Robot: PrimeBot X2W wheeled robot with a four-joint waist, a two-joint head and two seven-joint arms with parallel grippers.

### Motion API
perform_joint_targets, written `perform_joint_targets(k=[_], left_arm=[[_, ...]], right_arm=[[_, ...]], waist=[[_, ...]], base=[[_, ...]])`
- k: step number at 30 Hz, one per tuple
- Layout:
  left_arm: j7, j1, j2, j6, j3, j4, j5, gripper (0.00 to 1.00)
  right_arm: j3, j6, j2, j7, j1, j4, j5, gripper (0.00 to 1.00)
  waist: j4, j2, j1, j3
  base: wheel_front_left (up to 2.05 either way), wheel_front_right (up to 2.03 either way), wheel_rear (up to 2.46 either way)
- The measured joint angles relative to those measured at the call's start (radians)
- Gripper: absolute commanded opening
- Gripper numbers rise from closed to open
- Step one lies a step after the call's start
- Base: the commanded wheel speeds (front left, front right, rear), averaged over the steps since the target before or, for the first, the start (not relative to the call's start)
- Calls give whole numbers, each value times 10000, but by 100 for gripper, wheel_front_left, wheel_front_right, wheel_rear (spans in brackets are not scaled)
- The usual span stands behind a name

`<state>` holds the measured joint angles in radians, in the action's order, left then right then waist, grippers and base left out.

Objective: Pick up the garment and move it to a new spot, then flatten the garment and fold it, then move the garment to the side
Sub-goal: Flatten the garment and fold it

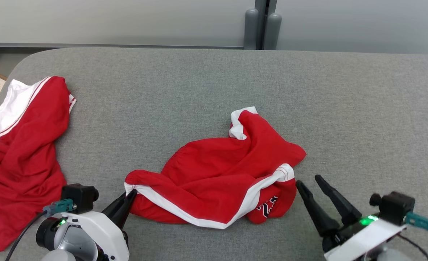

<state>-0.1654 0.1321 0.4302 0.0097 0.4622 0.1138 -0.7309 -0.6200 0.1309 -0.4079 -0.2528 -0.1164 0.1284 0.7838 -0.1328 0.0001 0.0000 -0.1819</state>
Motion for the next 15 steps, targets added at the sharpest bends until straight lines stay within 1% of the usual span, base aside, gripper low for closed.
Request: perform_joint_targets(k=[3,6,7,8,11,13,15], left_arm=[[0,63,40,2,-23,86,0,0],[-4,211,63,2,-19,130,4,0],[-4,225,61,2,-10,144,6,0],[-15,252,50,2,25,186,15,0],[-31,399,15,-10,81,230,35,0],[-52,451,0,-12,102,261,50,0],[-59,483,-13,-13,130,290,73,0]], right_arm=[[-476,-2,-569,865,-864,-182,2220,100],[-765,-2,-1104,2000,-1517,-537,4029,100],[-800,-2,-1231,2441,-1639,-639,4667,100],[-880,-2,-1494,3306,-1851,-863,5770,100],[-817,-2,-1885,4320,-2026,-1162,6991,100],[-713,-2,-2109,4679,-2114,-1338,7421,100],[-690,-2,-2257,4924,-2195,-1450,7576,100]], waist=[[25,0,0,-57],[27,0,0,-128],[20,0,0,-150],[-9,0,0,-181],[-80,0,0,-226],[-123,0,0,-256],[-151,0,0,-293]], base=[[0,0,0],[0,0,0],[0,0,0],[0,0,0],[0,0,0],[0,0,0],[0,0,0]])
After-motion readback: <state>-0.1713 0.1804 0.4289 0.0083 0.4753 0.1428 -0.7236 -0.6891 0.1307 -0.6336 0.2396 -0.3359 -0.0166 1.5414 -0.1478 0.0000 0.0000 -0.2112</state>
